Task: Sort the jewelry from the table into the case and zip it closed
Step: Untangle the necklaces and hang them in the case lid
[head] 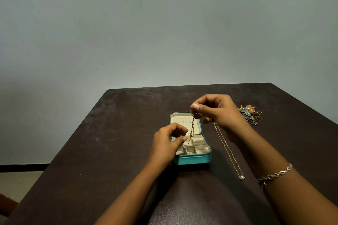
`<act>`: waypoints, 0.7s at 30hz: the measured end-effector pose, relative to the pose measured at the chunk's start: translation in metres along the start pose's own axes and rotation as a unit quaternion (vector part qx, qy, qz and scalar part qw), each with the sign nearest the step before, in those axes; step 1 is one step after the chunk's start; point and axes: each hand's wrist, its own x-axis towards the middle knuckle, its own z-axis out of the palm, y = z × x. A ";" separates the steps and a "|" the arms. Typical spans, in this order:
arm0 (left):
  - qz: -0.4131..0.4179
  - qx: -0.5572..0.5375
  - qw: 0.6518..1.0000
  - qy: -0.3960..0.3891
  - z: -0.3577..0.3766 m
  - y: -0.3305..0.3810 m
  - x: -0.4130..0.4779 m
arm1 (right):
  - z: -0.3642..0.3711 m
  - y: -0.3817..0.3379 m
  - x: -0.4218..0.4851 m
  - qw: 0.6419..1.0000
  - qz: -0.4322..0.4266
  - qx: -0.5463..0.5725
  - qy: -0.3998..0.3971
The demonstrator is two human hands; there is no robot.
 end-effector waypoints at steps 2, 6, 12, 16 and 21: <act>-0.002 0.001 1.000 -0.008 0.001 0.000 -0.001 | 0.000 -0.005 0.001 1.000 -0.009 0.002 -0.004; -0.001 -0.011 1.000 -0.008 0.002 0.000 -0.001 | 0.000 -0.012 0.003 1.000 -0.020 0.004 -0.007; -0.006 -0.020 1.000 -0.011 0.003 0.001 -0.003 | 0.000 -0.021 0.003 0.999 -0.027 0.012 -0.012; 0.010 -0.051 0.999 -0.005 0.004 0.004 -0.003 | 0.000 -0.025 0.004 0.999 -0.030 0.018 -0.015; 0.035 -0.111 0.993 0.025 0.001 0.011 -0.002 | 0.000 -0.025 0.003 0.999 -0.033 0.021 -0.022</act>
